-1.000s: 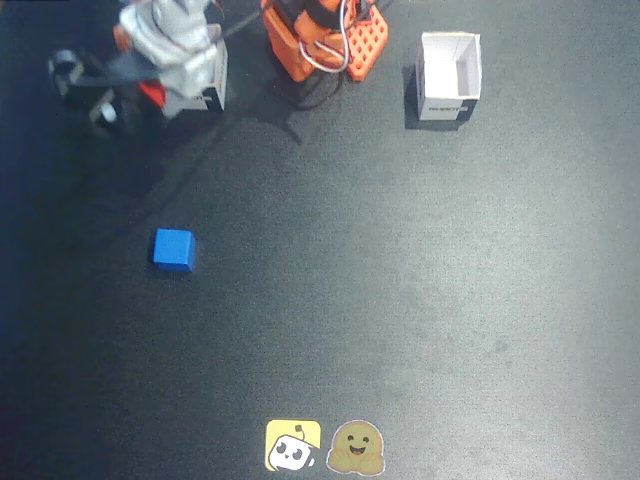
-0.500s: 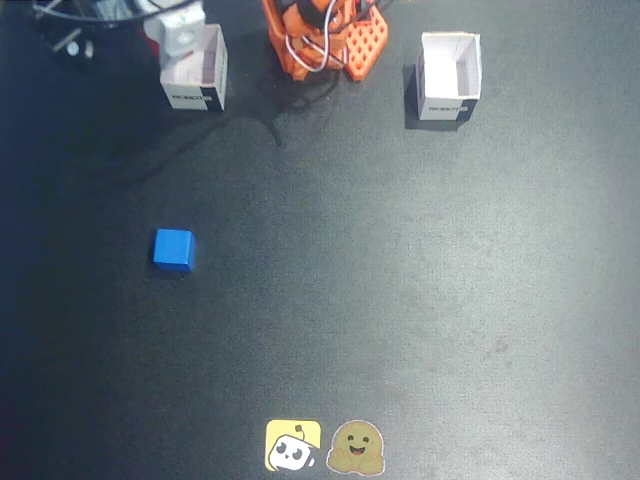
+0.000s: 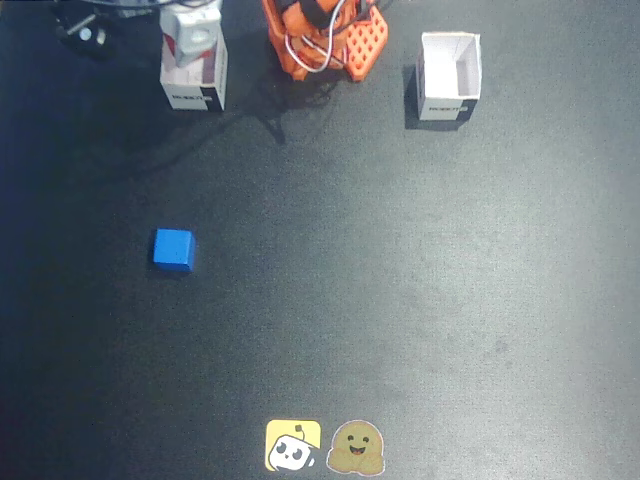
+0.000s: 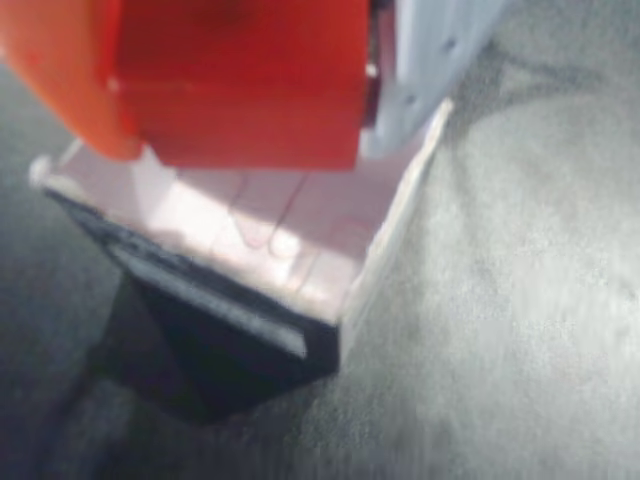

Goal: Put the red cube in the right box and the blue cube in the left box.

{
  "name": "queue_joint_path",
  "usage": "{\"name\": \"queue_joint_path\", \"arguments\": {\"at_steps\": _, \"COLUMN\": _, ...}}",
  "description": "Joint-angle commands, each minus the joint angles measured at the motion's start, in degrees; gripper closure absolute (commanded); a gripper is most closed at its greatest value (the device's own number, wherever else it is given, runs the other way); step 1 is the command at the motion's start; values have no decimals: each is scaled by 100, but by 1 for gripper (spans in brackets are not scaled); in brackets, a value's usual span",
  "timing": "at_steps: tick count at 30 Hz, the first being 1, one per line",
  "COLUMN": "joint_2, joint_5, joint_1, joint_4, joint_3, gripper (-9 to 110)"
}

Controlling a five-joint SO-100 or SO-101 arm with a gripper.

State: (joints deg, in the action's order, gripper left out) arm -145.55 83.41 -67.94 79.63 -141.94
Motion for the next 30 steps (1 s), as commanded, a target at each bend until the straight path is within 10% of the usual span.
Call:
{"name": "queue_joint_path", "arguments": {"at_steps": 1, "joint_2": -132, "joint_5": -202, "joint_1": -18, "joint_4": -193, "joint_3": 62, "gripper": 79}}
{"name": "queue_joint_path", "arguments": {"at_steps": 13, "joint_2": -149, "joint_5": -633, "joint_1": 264, "joint_4": -571, "joint_3": 0, "gripper": 101}}
{"name": "queue_joint_path", "arguments": {"at_steps": 30, "joint_2": -844, "joint_5": -835, "joint_1": 3762, "joint_4": -817, "joint_3": 70, "gripper": 101}}
